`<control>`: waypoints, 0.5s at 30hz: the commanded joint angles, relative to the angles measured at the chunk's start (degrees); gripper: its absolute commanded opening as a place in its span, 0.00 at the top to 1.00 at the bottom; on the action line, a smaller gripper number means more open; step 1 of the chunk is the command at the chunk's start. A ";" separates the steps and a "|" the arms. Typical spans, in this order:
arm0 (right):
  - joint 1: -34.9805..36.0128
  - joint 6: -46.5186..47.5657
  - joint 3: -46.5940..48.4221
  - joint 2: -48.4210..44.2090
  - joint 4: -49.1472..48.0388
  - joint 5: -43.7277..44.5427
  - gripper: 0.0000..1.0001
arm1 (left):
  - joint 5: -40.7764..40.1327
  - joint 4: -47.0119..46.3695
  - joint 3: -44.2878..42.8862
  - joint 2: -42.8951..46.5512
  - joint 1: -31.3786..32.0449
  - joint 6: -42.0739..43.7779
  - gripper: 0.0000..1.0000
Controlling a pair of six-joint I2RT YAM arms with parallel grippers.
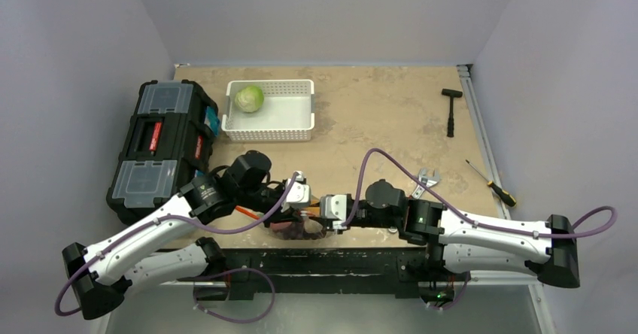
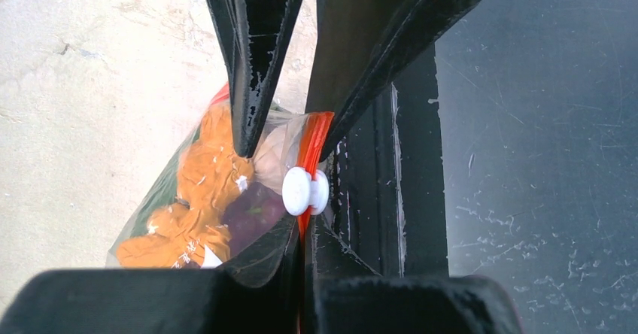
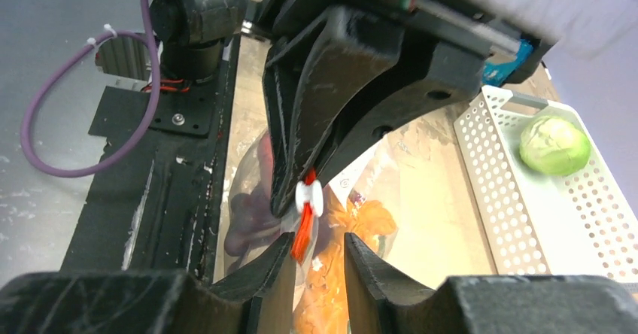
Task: Place the food in the zip-top bag and seal the zipper
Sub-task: Zip the zipper food storage bag at the center of the board.
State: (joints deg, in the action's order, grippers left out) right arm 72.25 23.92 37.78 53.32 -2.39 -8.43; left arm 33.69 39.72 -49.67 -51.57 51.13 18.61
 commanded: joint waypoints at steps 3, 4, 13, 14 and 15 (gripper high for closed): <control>0.61 -6.13 8.92 2.79 7.35 5.54 0.78 | 1.73 -3.27 -2.18 -0.63 0.10 0.29 1.00; 0.61 -6.49 9.81 3.32 8.28 6.19 0.81 | 1.65 -3.31 -2.19 -0.64 0.03 0.21 1.00; 0.87 -8.69 11.68 3.90 9.51 8.34 1.00 | 1.65 -3.40 -2.20 -0.38 0.02 0.06 1.00; 0.94 -9.37 11.66 3.90 8.76 8.34 1.00 | 1.79 -3.32 -2.30 -0.45 0.02 0.03 1.00; 1.07 -10.61 11.46 3.91 7.76 9.68 1.00 | 1.89 -3.34 -2.41 -0.58 0.02 -0.02 1.00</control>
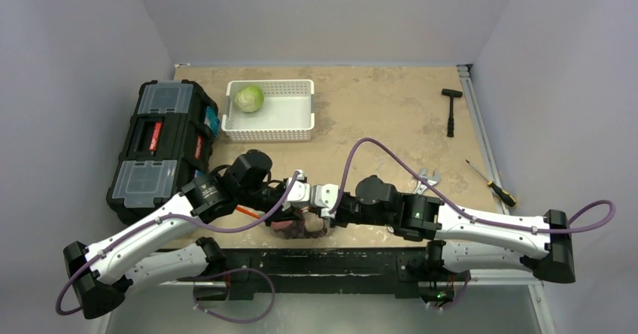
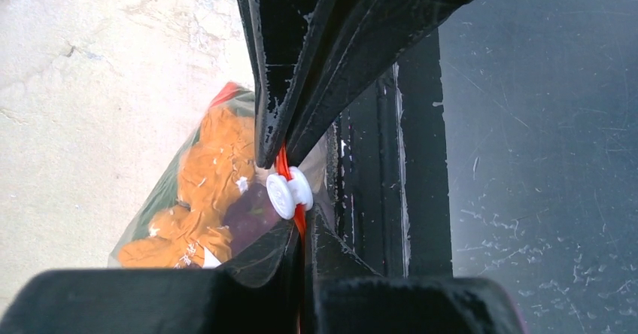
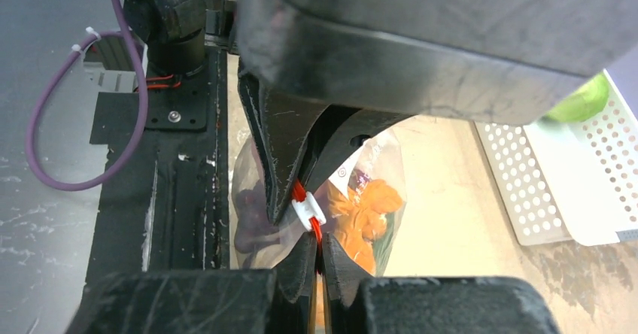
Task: Place the food in the zip-top bag and seal the zipper
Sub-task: Zip the zipper food storage bag at the center of the board.
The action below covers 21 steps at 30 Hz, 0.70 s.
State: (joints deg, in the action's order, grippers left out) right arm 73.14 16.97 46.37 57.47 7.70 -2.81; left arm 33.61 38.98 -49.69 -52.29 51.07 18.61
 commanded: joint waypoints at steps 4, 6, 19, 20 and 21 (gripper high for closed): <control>0.68 -13.70 0.57 -0.83 -8.49 14.13 1.00 | -0.45 -3.62 -2.32 0.46 0.13 -2.06 0.80; 0.73 -15.15 0.84 -0.26 -7.91 15.70 1.00 | -3.04 -6.00 -1.54 1.48 0.09 -4.61 0.65; 0.83 -20.35 -2.09 -1.49 -11.49 16.53 1.00 | -12.94 -22.30 6.90 11.11 0.11 -5.52 0.64; 0.80 -20.21 -2.11 -1.56 -11.57 16.54 1.00 | -12.17 -22.21 7.03 11.08 0.15 -5.04 0.65; 0.73 -19.95 -2.22 -1.57 -11.77 16.19 1.00 | -11.67 -22.21 7.14 11.01 0.20 -4.69 0.65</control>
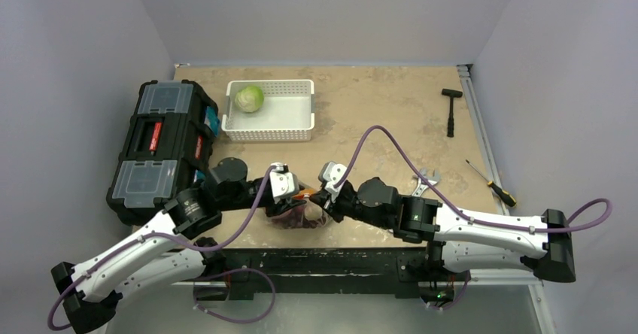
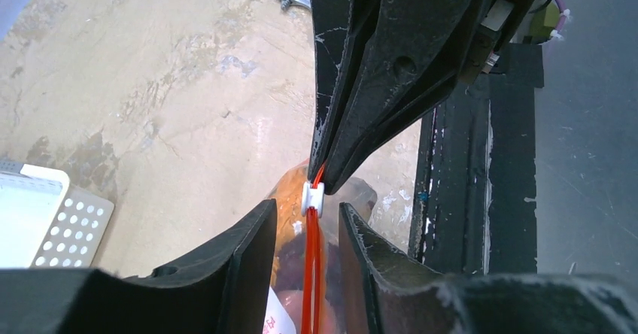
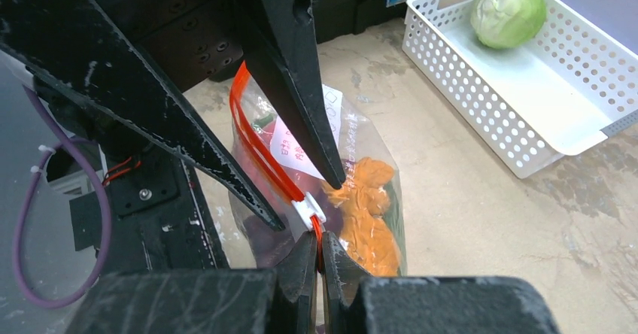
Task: Place the food in the zip-top bag and seal the zipper
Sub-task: Zip the zipper food storage bag at the center of the board.
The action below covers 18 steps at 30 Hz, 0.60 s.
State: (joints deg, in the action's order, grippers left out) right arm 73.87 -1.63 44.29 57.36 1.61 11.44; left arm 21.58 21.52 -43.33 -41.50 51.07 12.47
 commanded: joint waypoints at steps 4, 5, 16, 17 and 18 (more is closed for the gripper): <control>0.05 -0.72 -0.07 -1.19 -5.98 0.99 1.00 | 2.48 -4.85 0.53 -0.50 0.15 2.09 0.64; 0.05 -0.65 0.18 -0.94 -5.73 1.02 1.00 | 3.32 -5.08 0.53 -0.73 0.12 2.26 0.63; 0.10 -0.50 1.28 0.03 -5.42 2.71 1.00 | 3.69 -3.96 -0.91 -2.63 0.12 3.67 0.98; 0.06 -0.78 1.24 0.03 -5.54 3.66 1.00 | 2.94 -3.68 -0.96 -2.63 0.13 3.78 1.00; 0.07 -1.28 1.28 0.31 -5.37 4.97 1.00 | 2.28 -3.48 -0.92 -2.50 0.09 3.98 1.00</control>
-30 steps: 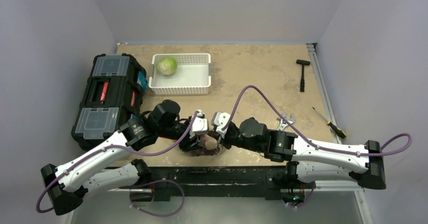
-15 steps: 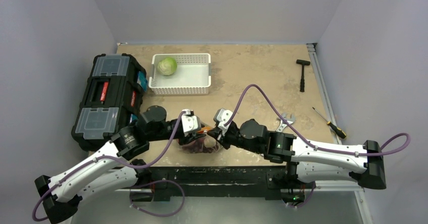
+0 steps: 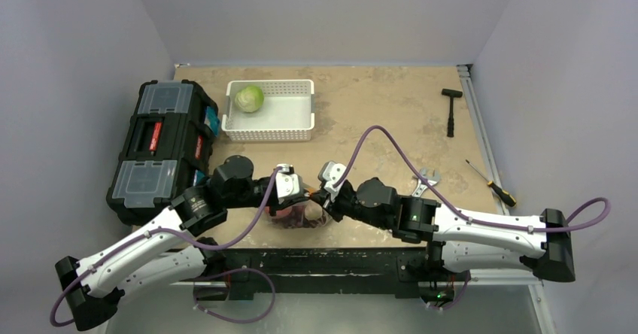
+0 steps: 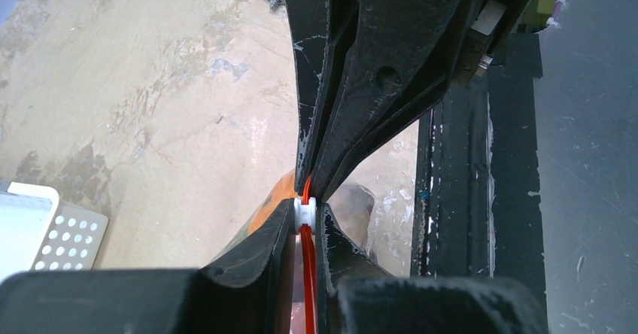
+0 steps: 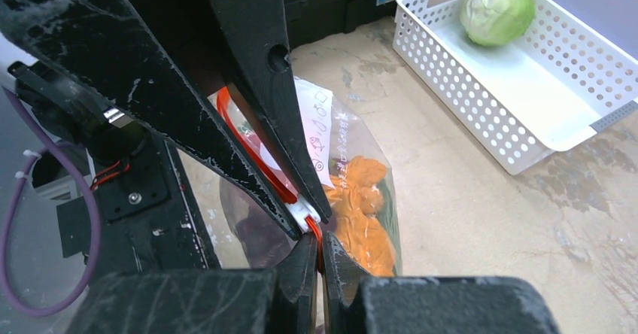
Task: Place the food in the zip-top bag and seal the zipper
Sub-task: Zip the zipper food storage bag at the center of the board.
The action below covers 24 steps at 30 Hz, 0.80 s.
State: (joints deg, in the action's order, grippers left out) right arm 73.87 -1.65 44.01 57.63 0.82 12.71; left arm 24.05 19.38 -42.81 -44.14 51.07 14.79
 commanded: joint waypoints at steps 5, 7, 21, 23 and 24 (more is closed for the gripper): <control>0.05 -9.16 2.58 1.74 -3.52 14.72 1.00 | -2.36 -1.35 -1.21 0.17 0.14 1.75 1.00; 0.05 -14.42 2.78 1.79 -1.72 20.88 1.00 | -3.74 -0.74 -1.44 -0.41 0.11 1.86 1.00; -2.86 -16.40 0.10 -3.43 2.67 23.05 1.00 | -8.52 1.54 -1.62 -0.53 0.08 2.40 1.00; -3.43 -14.64 -0.22 -4.83 3.51 21.72 1.00 | -8.44 2.03 -1.70 -0.36 0.08 2.54 1.00; -3.54 -12.99 -0.50 -6.14 3.02 20.33 1.00 | -8.15 2.06 -1.67 -0.21 0.08 2.53 1.00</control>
State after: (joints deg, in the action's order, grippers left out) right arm 72.49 -19.70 43.97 56.03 3.49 30.09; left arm 16.16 18.02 -42.98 -45.84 51.13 16.14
